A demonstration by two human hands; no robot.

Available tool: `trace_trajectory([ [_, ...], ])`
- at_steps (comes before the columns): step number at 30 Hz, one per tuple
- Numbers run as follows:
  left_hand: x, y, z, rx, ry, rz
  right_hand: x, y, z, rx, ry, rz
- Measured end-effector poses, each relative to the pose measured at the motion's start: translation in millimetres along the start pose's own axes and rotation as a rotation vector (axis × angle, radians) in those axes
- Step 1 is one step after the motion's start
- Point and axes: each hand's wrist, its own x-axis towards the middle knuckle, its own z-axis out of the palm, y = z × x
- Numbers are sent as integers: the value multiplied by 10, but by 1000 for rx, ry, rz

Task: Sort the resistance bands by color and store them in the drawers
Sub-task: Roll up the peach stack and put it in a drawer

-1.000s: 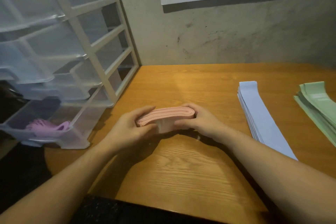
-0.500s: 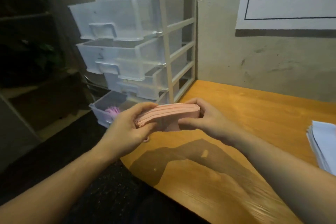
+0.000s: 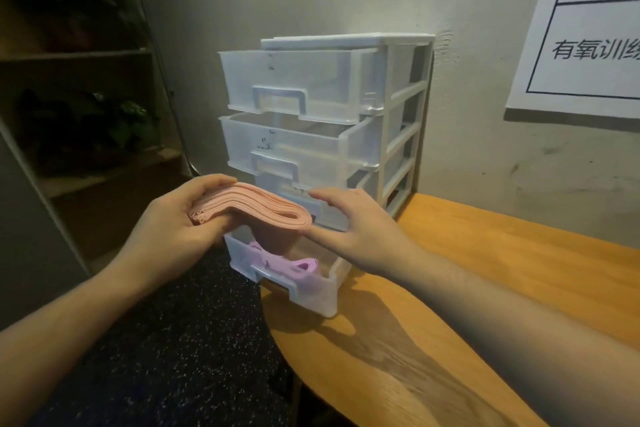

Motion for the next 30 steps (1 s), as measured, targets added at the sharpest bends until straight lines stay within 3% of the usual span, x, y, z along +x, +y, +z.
trace_trajectory([
  [6,215,-117,9,7,46,34,117,36,38,-96,113,55],
  [18,528,-177,154,-57,88,65,360,229,61,-468,92,158],
  [30,582,-94,83,-127,131,47,486,-134,17,-284,-97,227],
])
